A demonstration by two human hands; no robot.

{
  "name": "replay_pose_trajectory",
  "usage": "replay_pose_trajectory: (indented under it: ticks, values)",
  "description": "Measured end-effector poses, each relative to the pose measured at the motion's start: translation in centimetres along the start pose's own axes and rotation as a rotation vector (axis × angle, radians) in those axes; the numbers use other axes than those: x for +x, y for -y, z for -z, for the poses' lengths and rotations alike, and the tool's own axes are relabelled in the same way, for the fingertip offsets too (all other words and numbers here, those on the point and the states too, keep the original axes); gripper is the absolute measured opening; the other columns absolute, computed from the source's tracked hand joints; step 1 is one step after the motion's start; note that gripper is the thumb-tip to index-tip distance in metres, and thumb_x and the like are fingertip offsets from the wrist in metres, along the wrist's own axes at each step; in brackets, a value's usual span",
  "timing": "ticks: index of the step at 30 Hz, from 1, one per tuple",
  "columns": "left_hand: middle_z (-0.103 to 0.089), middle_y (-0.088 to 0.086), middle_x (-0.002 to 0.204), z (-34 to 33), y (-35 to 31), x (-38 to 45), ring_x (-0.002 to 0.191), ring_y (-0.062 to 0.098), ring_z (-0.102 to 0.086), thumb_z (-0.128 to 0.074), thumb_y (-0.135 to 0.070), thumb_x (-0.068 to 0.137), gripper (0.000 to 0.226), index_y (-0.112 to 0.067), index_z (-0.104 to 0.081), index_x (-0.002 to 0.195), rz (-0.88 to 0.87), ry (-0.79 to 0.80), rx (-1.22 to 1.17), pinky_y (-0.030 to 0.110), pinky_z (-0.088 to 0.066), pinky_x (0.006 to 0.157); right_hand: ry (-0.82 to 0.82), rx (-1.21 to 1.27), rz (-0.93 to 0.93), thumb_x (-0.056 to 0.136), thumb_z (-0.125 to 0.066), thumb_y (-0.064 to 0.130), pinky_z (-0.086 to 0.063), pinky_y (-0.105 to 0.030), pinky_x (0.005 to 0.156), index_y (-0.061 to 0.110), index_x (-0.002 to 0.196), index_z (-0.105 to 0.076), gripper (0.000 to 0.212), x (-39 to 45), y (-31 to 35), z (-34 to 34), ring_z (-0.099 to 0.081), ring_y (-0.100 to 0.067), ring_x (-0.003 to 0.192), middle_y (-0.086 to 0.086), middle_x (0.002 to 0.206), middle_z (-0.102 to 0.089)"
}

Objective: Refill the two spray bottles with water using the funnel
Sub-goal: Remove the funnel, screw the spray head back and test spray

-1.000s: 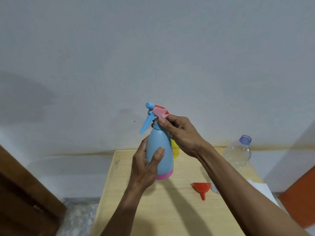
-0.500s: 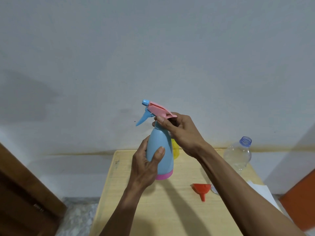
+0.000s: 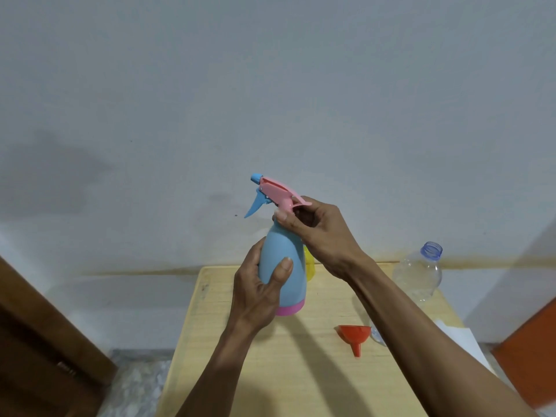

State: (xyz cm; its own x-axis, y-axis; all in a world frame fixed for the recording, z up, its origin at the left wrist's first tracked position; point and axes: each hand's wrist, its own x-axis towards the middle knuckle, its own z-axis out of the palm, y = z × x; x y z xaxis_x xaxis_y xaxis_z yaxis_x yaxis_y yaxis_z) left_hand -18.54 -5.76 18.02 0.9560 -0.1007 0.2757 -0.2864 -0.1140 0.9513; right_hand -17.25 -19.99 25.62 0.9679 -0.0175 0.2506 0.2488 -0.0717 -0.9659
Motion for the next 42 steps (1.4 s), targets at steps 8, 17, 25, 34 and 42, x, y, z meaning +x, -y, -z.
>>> replay_pose_trajectory:
  ticks: [8, 17, 25, 34, 42]
  values:
    - [-0.065, -0.013, 0.115, -0.5, -0.4, 0.4, 0.102, 0.009, -0.066, -0.056, -0.068, 0.076, 0.061, -0.036, -0.054, 0.128, -0.027, -0.019, -0.005, 0.026, -0.059, 0.072, -0.023, 0.012, -0.011, 0.087, -0.078, 0.033, -0.056, -0.042, 0.09, 0.015, 0.101, -0.073, 0.024, 0.1, 0.0, 0.2, -0.067, -0.016, 0.089, -0.001, 0.092, -0.073]
    - [-0.066, -0.01, 0.118, -1.3, -1.0, 0.7, 0.103, 0.009, -0.066, -0.054, -0.068, 0.076, 0.069, -0.027, -0.054, 0.132, -0.039, -0.038, -0.008, 0.026, -0.058, 0.075, -0.07, 0.144, -0.04, 0.086, -0.077, 0.042, -0.056, -0.043, 0.09, 0.015, 0.105, -0.074, 0.033, -0.8, -0.1, -0.3, -0.065, -0.018, 0.091, -0.009, 0.101, -0.073]
    - [-0.066, -0.008, 0.116, -2.0, -1.1, 0.9, 0.102, 0.009, -0.067, -0.053, -0.067, 0.078, 0.067, -0.026, -0.055, 0.132, -0.031, -0.053, -0.017, 0.034, -0.059, 0.077, -0.1, 0.139, -0.023, 0.094, -0.07, 0.034, -0.055, -0.043, 0.09, 0.018, 0.108, -0.073, 0.022, -1.4, 0.0, -0.3, -0.066, -0.018, 0.093, -0.007, 0.104, -0.073]
    - [-0.067, -0.007, 0.116, -2.2, -1.4, 0.9, 0.102, 0.011, -0.067, -0.053, -0.065, 0.078, 0.067, -0.025, -0.056, 0.132, -0.037, -0.061, -0.036, 0.035, -0.06, 0.078, -0.106, 0.192, -0.065, 0.092, -0.071, 0.038, -0.057, -0.036, 0.089, 0.024, 0.108, -0.071, 0.021, -1.8, 0.0, -0.4, -0.07, -0.018, 0.098, -0.001, 0.105, -0.074]
    - [-0.068, -0.009, 0.112, -1.8, -1.7, 1.1, 0.1, 0.011, -0.067, -0.053, -0.064, 0.08, 0.062, -0.026, -0.057, 0.129, -0.052, -0.052, -0.035, 0.032, -0.059, 0.076, -0.095, 0.256, -0.117, 0.092, -0.071, 0.036, -0.057, -0.044, 0.089, 0.019, 0.104, -0.072, 0.021, -1.6, 0.2, -0.3, -0.07, -0.018, 0.09, -0.003, 0.097, -0.074]
